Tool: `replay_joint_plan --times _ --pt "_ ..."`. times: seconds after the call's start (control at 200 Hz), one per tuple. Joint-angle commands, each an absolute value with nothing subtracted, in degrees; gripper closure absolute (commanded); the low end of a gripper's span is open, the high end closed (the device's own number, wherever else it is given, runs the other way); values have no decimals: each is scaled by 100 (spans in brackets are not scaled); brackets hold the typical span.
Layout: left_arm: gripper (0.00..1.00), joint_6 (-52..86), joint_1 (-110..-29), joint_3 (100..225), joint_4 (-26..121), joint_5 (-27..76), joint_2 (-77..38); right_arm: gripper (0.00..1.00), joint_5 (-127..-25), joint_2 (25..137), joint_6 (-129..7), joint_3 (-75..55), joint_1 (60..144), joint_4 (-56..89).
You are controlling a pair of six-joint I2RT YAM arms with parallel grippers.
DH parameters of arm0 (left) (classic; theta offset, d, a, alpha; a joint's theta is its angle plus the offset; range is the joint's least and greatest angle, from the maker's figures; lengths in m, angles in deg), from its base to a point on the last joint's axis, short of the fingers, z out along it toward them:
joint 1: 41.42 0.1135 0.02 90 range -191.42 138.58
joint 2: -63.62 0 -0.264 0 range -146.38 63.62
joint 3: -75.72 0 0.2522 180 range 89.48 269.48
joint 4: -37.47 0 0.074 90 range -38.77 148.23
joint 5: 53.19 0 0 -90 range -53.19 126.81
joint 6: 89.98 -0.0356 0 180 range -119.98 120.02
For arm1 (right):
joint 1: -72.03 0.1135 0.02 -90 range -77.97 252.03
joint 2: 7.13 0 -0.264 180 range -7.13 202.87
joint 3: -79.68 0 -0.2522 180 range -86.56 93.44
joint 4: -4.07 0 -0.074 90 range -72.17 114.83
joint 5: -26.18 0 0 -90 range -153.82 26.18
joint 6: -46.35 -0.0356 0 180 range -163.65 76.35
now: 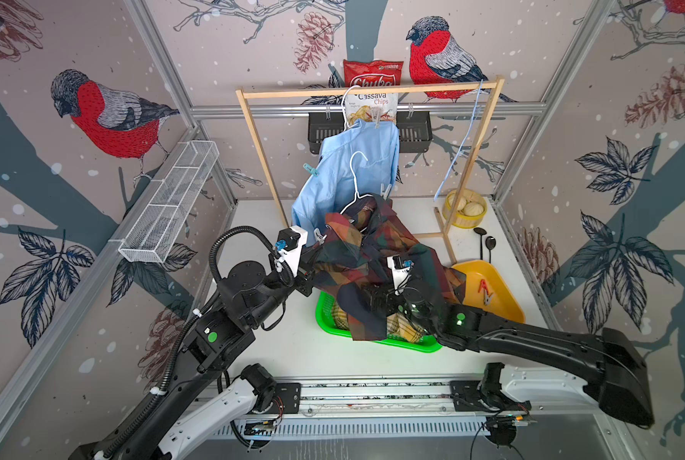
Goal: Remove the clothespins securing long-sleeve shirts to the hanger
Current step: Place the long-sleeve shirt at the bin.
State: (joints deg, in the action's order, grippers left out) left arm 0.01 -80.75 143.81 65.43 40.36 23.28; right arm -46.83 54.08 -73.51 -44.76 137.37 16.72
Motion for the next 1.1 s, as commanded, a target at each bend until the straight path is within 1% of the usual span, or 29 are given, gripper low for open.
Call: replay_joint_plan --times 0.0,0.125,0.2,0.29,0.386,0.501,0.561,0.711,0.811,0.901,0.996,1.096 --pt "100 42 -8075 14229 5821 4124 2270 0 -5123 4753 -7376 -4325 13710 2535" --pt "100 -38 -8071 14159 5673 3941 2195 0 -4785 3762 -7467 -4272 13485 2846" --pt "100 -130 -8071 14167 5675 3741 2193 0 -4687 3311 -7586 -4149 13110 3086" --pt "100 -143 -8079 14122 5640 3558 2237 0 -4593 3163 -7750 -3838 12525 3397" --pt "100 -122 -8097 13994 5447 3455 2275 0 -4846 3353 -7939 -3479 11842 3633" --pt "100 -179 -8141 13971 5387 3271 2164 0 -5923 3858 -8064 -3194 11041 3651" --pt "100 -253 -8254 13909 5372 3360 2127 0 -6375 4135 -8130 -3151 10750 3583" --pt "100 -572 -8688 13607 5425 3957 2239 0 -6729 4561 -8145 -3141 10380 3397" --pt "100 -749 -8927 13426 5631 4331 2298 0 -7176 4764 -8259 -3142 9915 3248" --pt "100 -900 -9132 13083 5595 4462 2521 0 -7620 4953 -8371 -3117 9513 3142" --pt "100 -1007 -9271 12713 5436 4594 2825 0 -7665 5148 -8321 -2991 9394 3206" --pt "100 -1110 -9375 12585 5508 4469 2949 1 -7828 5341 -8345 -2976 9382 3158"
